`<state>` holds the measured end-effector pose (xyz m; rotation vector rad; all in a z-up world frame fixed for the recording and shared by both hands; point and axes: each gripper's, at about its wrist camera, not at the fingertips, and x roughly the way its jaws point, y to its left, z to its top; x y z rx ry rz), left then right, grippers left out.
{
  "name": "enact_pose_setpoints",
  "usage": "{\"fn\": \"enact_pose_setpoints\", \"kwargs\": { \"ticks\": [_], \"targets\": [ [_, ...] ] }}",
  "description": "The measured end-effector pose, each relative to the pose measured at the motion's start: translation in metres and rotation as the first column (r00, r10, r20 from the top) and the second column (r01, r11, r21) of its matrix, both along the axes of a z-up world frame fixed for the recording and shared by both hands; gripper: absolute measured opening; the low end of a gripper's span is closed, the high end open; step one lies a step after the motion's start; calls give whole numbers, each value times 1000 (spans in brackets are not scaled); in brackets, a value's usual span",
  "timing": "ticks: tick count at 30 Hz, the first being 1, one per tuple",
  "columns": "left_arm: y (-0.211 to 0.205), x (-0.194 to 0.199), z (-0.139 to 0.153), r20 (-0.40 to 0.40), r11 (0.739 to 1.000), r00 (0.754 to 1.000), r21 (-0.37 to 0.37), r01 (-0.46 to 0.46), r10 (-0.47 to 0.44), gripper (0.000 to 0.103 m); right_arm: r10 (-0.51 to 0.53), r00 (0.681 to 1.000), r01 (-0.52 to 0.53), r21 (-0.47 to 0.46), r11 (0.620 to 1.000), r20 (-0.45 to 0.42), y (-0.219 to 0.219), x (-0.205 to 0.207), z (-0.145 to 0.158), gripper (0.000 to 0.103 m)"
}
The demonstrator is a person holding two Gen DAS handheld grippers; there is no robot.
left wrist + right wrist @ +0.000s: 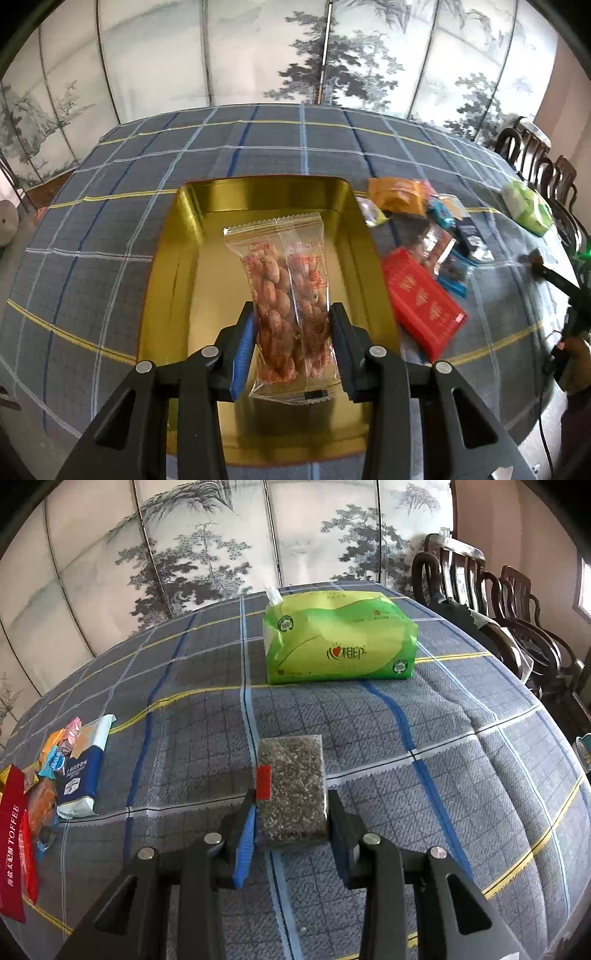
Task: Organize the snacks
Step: 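Carry the peanut bag into the gold tray and open the left gripper while the right holds the grey packet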
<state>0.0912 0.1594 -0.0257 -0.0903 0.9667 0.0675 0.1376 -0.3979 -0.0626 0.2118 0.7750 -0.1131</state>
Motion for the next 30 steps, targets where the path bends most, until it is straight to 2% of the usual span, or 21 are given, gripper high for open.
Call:
{"fn": "enact_pose_setpoints", "kwargs": {
  "ticks": [10, 30],
  "targets": [
    [23, 20, -13, -20, 999, 999, 5, -44, 44, 35, -4, 1000, 4, -10, 1000, 2, 1, 1, 0, 35],
    [44, 22, -30, -33, 996, 995, 7, -90, 91, 38, -7, 1000, 7, -34, 999, -3, 4, 1, -1, 36]
  ]
}}
